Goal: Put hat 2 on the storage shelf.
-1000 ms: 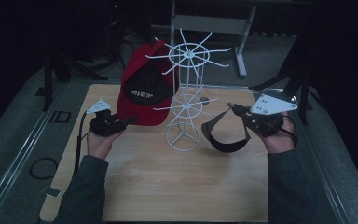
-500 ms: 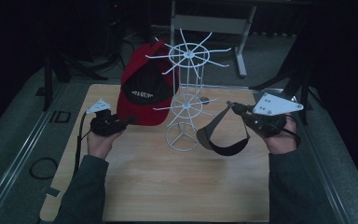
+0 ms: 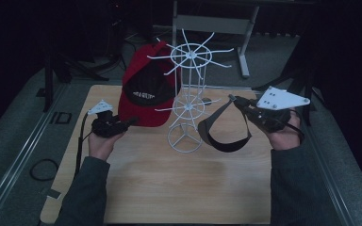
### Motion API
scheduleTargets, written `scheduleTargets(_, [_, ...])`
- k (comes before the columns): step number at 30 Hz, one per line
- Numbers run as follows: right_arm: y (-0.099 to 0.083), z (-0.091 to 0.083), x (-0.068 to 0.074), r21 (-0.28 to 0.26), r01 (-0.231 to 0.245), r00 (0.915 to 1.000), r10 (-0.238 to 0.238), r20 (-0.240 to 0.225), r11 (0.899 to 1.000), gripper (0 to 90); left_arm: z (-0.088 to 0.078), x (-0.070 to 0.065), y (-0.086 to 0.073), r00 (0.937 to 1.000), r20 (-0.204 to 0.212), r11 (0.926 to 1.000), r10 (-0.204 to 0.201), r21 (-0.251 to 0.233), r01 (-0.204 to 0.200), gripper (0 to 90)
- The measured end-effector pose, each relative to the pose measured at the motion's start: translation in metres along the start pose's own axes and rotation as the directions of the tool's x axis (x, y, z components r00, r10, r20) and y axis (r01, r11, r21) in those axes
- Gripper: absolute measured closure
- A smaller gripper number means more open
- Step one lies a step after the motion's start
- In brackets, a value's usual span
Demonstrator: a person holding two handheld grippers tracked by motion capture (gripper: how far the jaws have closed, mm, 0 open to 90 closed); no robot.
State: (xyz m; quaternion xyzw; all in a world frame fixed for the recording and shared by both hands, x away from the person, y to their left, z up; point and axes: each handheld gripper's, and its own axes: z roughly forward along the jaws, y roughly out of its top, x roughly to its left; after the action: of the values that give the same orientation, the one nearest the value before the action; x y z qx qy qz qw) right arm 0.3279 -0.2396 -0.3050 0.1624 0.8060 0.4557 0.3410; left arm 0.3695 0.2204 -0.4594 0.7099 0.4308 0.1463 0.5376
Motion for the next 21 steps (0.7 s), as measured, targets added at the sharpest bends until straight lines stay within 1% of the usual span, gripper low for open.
scheduleTargets(7, [0.011,-0.001,-0.001,-0.014,0.014,0.9999,-0.014,-0.002,1.000,87.4,0.000,0.000,0.000,1.0000,0.001,1.0000,-0.004,-0.004,0.004,60.6])
scheduleTargets(9, [0.014,-0.002,-0.003,-0.021,0.017,0.9998,-0.017,-0.009,1.000,87.4,0.000,0.000,0.000,1.0000,0.001,1.0000,-0.003,-0.005,0.003,60.7])
scheduleTargets(21, [0.028,-0.009,-0.014,-0.061,-0.003,0.9999,0.002,-0.016,0.998,87.3,-0.001,0.000,0.001,1.0000,0.004,0.9999,-0.009,-0.006,0.009,61.1])
